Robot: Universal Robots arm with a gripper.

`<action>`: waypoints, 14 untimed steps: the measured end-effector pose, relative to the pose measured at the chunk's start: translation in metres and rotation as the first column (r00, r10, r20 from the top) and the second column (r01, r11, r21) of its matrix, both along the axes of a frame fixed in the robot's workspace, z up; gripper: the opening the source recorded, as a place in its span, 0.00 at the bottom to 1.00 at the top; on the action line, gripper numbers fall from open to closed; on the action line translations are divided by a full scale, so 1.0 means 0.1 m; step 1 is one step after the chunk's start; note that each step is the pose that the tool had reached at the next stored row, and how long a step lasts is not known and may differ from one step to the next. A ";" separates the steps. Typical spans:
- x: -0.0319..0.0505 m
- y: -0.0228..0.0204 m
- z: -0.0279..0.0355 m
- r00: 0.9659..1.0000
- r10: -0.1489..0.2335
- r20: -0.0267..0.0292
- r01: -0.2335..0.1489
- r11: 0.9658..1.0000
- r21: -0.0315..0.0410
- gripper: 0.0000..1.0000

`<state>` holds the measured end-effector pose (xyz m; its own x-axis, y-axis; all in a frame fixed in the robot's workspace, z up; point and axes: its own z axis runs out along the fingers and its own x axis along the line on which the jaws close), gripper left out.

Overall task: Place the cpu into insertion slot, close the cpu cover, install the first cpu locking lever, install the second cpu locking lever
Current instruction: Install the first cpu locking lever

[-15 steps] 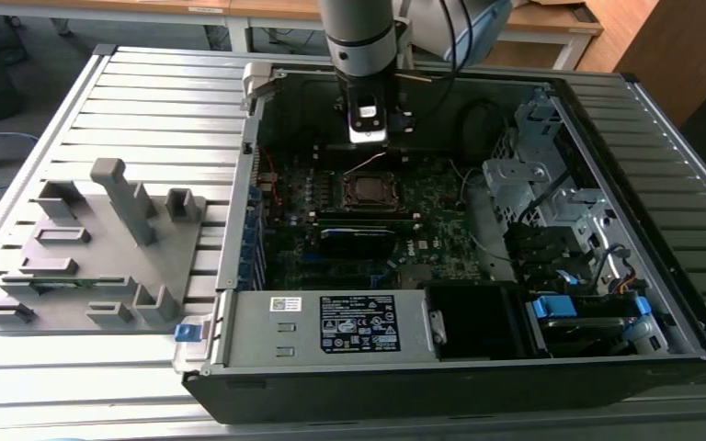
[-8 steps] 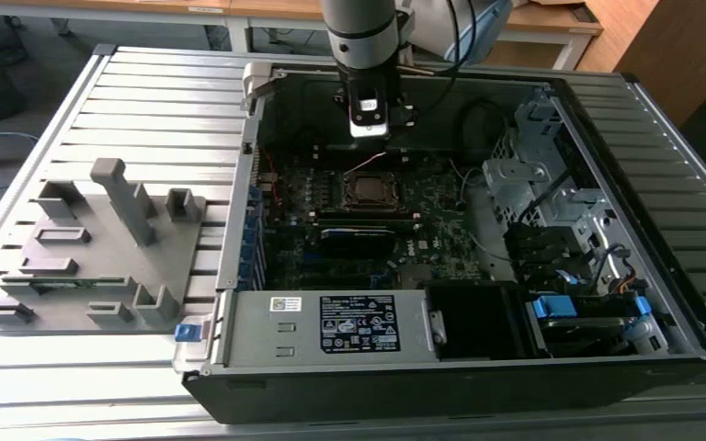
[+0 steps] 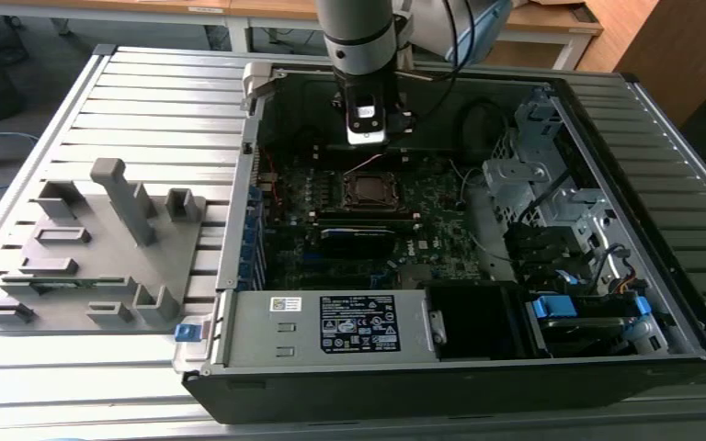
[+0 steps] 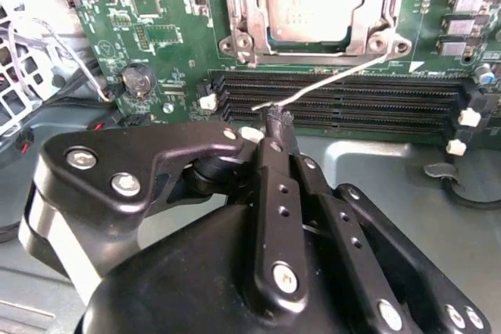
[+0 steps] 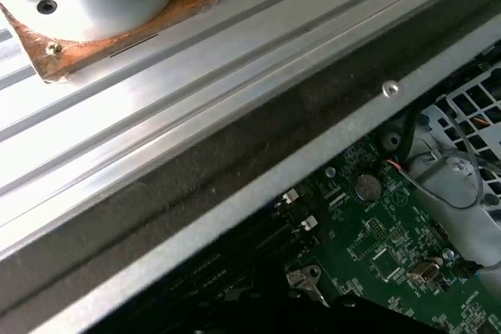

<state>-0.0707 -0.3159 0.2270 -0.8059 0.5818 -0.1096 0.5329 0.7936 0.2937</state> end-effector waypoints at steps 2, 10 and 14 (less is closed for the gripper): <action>-0.014 -0.019 0.000 1.000 0.000 0.002 0.000 1.000 0.003 0.11; -0.042 -0.096 -0.063 1.000 0.000 0.011 0.000 1.000 0.010 0.11; -0.043 -0.098 -0.117 1.000 0.000 0.014 0.000 1.000 0.013 0.11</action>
<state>-0.0750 -0.3257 0.2154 -0.8044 0.5831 -0.1134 0.5285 0.7897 0.3117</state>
